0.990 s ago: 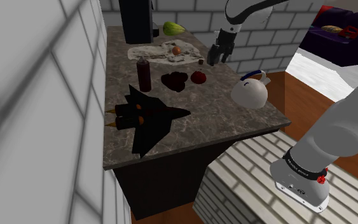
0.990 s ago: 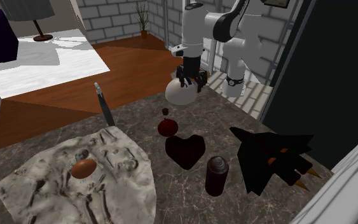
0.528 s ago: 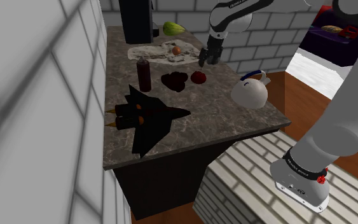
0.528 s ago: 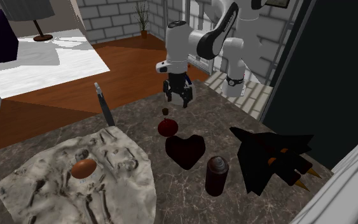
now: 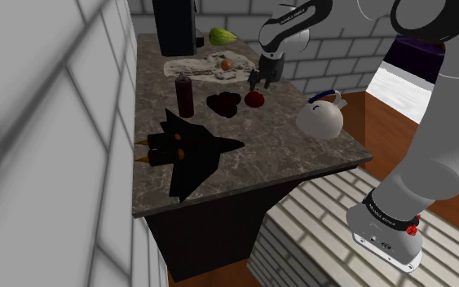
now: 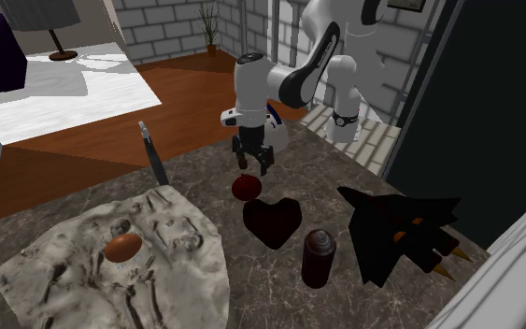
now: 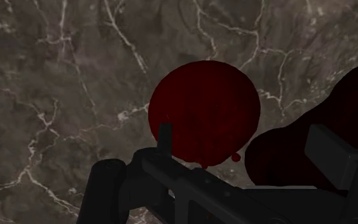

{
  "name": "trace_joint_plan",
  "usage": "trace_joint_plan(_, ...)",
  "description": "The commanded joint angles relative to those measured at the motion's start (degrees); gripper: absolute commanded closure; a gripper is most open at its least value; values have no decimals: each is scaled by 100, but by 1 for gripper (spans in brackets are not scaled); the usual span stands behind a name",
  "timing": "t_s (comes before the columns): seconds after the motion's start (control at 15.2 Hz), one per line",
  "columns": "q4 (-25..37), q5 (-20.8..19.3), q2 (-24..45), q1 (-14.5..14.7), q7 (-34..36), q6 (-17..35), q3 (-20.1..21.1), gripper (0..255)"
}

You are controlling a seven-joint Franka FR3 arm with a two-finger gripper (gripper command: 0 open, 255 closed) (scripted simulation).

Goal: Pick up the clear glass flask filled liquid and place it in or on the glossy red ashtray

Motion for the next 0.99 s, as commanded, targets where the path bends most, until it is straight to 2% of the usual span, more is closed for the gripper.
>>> trace_joint_plan(0.0, -12, 26, 99, 0, -15, 114, 13, 0)
trace_joint_plan(0.59, -18, 34, 127, 0, -20, 147, 17, 0)
trace_joint_plan(0.66, -18, 34, 127, 0, -20, 147, 17, 255)
trace_joint_plan(0.92, -18, 34, 127, 0, -20, 147, 17, 255)
